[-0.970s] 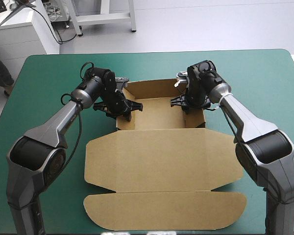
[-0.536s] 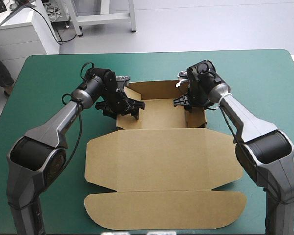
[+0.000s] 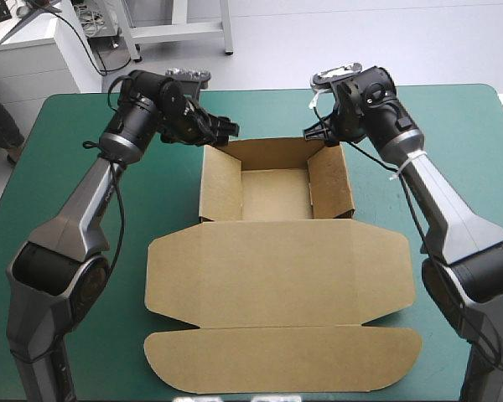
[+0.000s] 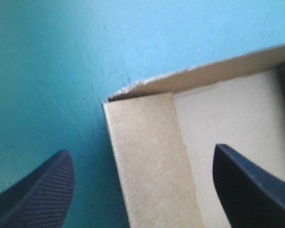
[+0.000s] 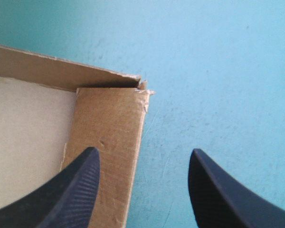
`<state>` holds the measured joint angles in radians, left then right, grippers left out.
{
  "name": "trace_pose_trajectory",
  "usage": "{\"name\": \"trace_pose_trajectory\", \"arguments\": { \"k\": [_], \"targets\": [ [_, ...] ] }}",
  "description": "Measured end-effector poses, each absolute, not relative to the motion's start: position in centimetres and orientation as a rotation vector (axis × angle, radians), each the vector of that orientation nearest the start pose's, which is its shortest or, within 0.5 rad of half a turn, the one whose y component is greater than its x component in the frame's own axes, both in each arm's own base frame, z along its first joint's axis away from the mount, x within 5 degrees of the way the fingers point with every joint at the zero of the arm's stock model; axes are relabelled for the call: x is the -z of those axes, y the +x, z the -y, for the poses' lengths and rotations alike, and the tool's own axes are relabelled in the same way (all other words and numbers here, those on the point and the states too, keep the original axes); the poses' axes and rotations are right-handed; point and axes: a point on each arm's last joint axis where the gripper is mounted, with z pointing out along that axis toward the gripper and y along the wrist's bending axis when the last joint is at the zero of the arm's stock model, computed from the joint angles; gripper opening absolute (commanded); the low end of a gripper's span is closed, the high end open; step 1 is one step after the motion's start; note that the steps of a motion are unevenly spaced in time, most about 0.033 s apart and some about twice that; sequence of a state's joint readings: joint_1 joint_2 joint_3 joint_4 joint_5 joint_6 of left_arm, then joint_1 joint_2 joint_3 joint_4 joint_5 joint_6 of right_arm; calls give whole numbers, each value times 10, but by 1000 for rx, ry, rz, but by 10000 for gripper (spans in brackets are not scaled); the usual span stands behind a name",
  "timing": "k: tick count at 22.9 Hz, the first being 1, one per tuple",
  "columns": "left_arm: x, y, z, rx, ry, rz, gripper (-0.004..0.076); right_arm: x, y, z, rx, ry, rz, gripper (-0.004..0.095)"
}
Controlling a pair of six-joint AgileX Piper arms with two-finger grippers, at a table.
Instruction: Fold the box
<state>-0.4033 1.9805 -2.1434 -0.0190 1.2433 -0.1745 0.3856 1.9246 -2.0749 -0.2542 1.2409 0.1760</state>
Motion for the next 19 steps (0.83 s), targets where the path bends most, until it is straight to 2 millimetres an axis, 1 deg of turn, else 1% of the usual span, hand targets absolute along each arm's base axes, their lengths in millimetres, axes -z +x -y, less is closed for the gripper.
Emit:
{"name": "trace_pose_trajectory", "arguments": {
  "k": [1,2,5,6,7,8,9,10,11,12,13,14,19],
  "targets": [
    [-384,397,171,253,291,-2535,411,-388,394,-137,114,-277,-2494,517],
    [-409,390,168,275,283,-2462,348,-403,385,-133,104,-269,-2462,517],
    [-443,373,160,273,311,-2363,55,-419,375,-128,98,-260,-2425,517],
    [-452,367,157,251,347,-2332,-1,-421,373,-127,97,-260,-2419,517],
    [-473,350,148,217,399,-2263,-8,-424,371,-126,93,-256,-2413,517],
    [-489,335,140,196,418,-2215,-8,-423,372,-125,77,-249,-2420,517],
    [-500,323,135,190,424,-2184,-8,-421,373,-123,61,-239,-2434,517],
    [-513,307,128,191,426,-2149,-8,-415,374,-121,34,-222,-2460,517],
    [-521,295,123,191,428,-2129,-8,-409,376,-118,14,-207,-2487,517],
    [-528,276,114,193,424,-2112,-8,-400,378,-113,3,-187,-2524,516],
    [-530,267,111,191,423,-2110,-8,-395,378,-111,3,-182,-2544,513],
    [-531,254,105,187,430,-2109,-8,-386,380,-109,6,-174,-2573,513],
    [-508,225,93,165,460,-2191,-8,-367,386,-111,-26,-170,-2637,509]
  ]
}}
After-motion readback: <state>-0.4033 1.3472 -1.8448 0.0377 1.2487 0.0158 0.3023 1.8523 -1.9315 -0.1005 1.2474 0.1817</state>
